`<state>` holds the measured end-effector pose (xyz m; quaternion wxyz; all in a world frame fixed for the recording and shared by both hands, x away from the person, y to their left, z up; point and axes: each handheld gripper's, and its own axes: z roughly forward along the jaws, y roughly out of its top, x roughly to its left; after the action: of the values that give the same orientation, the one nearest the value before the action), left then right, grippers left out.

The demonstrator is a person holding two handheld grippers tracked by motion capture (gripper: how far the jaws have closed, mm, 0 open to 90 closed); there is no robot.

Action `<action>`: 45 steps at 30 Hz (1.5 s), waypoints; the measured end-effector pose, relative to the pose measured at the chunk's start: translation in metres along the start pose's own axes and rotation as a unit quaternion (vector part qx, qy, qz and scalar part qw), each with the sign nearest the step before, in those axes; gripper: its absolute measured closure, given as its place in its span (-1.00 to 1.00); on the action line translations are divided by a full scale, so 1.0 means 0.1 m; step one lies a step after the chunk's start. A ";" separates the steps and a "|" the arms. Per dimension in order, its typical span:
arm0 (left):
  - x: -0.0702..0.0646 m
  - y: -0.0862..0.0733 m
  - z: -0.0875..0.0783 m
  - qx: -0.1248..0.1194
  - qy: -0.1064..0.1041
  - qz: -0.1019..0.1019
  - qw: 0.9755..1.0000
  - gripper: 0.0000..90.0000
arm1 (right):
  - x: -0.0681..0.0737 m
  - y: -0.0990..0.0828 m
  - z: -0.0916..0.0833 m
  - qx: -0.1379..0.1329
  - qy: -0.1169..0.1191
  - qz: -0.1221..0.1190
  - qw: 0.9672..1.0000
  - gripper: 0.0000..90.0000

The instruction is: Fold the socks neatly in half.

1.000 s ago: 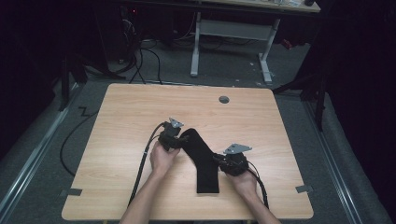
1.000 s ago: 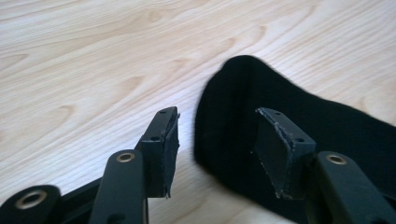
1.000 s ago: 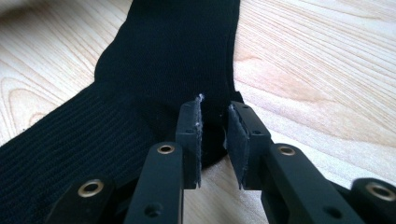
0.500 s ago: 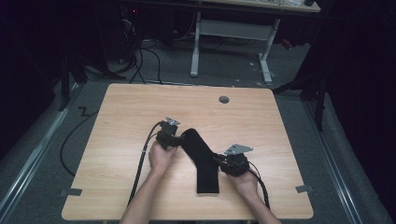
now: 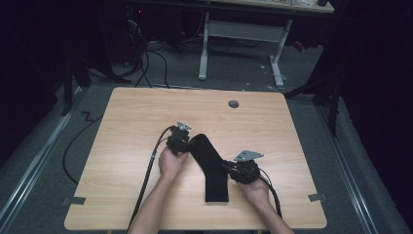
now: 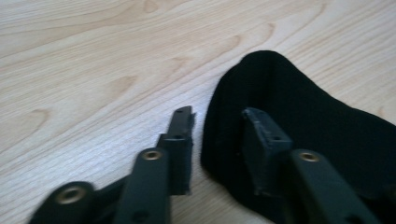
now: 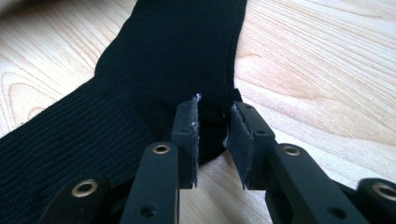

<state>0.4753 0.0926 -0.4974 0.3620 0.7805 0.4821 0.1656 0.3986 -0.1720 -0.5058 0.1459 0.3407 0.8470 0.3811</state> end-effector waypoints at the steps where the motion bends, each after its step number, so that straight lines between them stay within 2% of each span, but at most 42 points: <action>1: 0.00 0.00 0.00 0.000 -0.003 0.001 1.000 0.59 | 0.00 0.00 0.00 0.000 0.000 0.000 1.000 0.60; 5: -0.01 0.04 0.01 0.012 -0.016 0.004 1.000 0.80 | 0.00 0.00 0.00 0.001 -0.001 -0.001 1.000 0.60; 9: -0.02 0.06 0.02 0.017 -0.016 0.012 1.000 0.87 | 0.00 0.00 0.00 0.001 0.000 -0.002 1.000 0.60; 14: -0.02 0.08 -0.05 0.001 -0.022 0.014 1.000 0.89 | 0.00 0.00 0.00 0.001 -0.001 -0.002 1.000 0.60; 20: -0.09 0.12 -0.18 -0.019 -0.026 0.038 0.999 0.89 | 0.00 0.00 0.00 0.001 -0.001 -0.001 1.000 0.60; 26: -0.17 0.10 -0.29 -0.031 -0.030 0.064 0.997 0.88 | 0.01 0.00 0.00 0.001 -0.003 -0.001 1.000 0.60; 31: -0.25 0.06 -0.35 -0.034 -0.048 0.078 0.995 0.88 | 0.01 0.00 0.00 0.001 -0.003 -0.001 1.000 0.61; 35: -0.35 0.02 -0.39 -0.033 -0.053 0.100 0.993 0.88 | 0.01 0.00 0.00 0.000 -0.004 -0.001 1.000 0.61; 38: -0.39 -0.02 -0.40 -0.034 -0.059 0.104 0.992 0.88 | 0.01 0.00 0.00 -0.001 -0.004 -0.002 1.000 0.61; 45: -0.53 -0.14 -0.42 -0.027 -0.070 0.128 0.989 0.87 | 0.02 -0.01 0.00 -0.003 -0.004 0.000 1.000 0.61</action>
<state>0.4156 0.0672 -0.4743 0.3914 0.8356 0.3466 0.1683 0.3971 -0.1712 -0.5064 0.1503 0.3421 0.8452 0.3821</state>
